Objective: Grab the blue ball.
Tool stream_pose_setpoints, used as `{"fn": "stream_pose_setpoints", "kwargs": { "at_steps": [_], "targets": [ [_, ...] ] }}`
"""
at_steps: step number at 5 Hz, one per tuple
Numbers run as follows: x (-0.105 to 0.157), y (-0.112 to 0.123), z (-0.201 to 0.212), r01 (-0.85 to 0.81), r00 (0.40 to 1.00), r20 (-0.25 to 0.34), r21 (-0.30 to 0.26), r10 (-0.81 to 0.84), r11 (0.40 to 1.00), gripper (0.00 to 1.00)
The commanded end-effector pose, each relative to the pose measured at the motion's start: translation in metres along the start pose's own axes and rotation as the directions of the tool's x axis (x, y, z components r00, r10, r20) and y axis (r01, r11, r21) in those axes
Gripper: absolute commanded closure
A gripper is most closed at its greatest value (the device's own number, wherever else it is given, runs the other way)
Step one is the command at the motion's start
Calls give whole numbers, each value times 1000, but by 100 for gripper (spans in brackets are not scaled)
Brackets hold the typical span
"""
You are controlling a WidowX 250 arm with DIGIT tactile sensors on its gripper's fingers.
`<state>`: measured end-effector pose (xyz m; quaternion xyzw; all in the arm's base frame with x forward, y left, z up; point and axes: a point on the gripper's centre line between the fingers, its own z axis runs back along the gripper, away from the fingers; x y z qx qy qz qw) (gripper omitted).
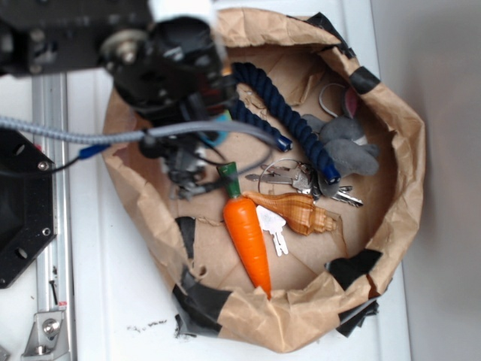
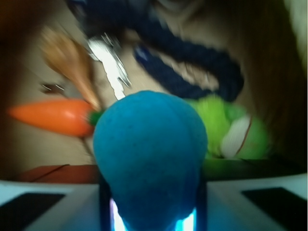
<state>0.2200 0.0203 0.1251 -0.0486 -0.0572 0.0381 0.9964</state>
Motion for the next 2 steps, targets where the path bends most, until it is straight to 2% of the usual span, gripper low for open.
{"fn": "stream_pose_setpoints", "kwargs": {
  "at_steps": [1,2],
  "targets": [
    [36,-31,31,66,996,59,-21,-65,998,100],
    [36,-34,16,66,997,49,13,-67,998,100]
  ]
}}
